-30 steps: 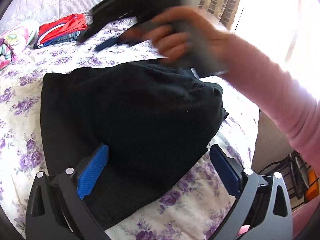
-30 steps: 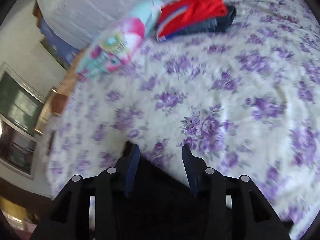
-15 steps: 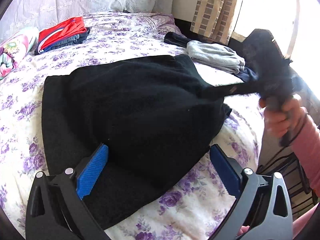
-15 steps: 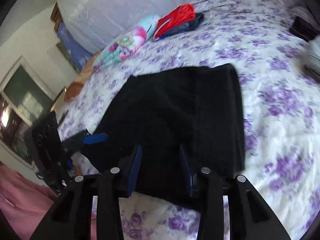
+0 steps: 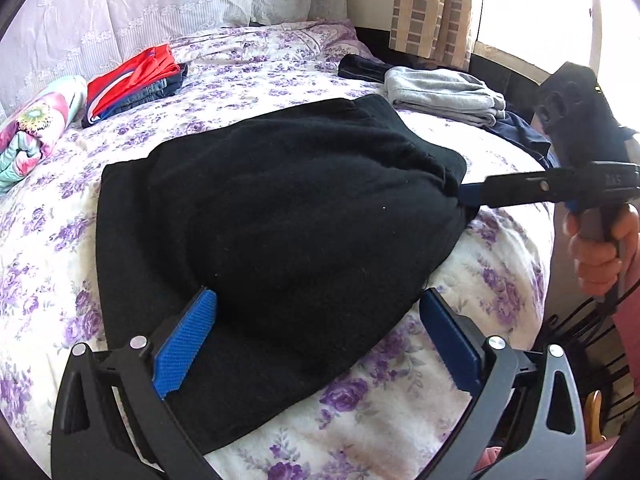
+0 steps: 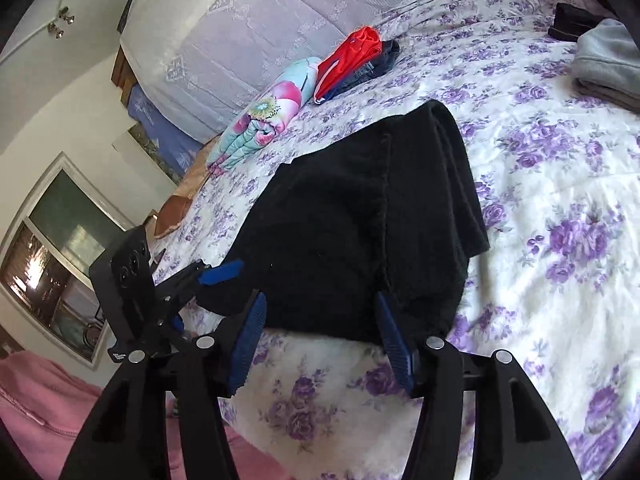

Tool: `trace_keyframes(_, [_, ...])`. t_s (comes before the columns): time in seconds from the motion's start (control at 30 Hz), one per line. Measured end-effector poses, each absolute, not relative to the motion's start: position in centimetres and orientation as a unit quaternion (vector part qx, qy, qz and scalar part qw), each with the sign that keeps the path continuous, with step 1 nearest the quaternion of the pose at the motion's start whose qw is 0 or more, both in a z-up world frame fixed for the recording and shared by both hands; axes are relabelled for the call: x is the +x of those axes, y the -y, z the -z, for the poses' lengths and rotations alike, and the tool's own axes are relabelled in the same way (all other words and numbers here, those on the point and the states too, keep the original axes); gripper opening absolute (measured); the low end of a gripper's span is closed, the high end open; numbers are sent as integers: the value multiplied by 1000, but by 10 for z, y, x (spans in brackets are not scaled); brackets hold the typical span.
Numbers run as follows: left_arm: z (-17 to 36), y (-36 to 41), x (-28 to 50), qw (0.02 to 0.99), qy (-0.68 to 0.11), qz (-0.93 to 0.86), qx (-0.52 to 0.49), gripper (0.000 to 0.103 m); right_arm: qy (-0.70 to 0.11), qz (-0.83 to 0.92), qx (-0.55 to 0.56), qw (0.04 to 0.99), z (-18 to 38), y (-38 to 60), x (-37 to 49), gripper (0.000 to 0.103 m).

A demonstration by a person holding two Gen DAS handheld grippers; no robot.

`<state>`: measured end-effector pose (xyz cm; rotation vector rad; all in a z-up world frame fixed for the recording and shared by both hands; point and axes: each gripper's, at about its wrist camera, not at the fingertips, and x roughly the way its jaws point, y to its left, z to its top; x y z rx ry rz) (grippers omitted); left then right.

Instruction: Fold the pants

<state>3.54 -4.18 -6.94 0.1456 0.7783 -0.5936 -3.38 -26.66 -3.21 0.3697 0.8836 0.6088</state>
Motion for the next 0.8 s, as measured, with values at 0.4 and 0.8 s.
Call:
trace_keyframes(0.4, [14, -3, 14, 910, -332, 245, 23, 98, -353, -322, 138, 868, -10, 260, -50, 63])
trace_keyframes(0.8, [83, -31, 43, 873, -447, 191, -15, 99, -408, -295, 68, 861, 32, 233, -21, 63])
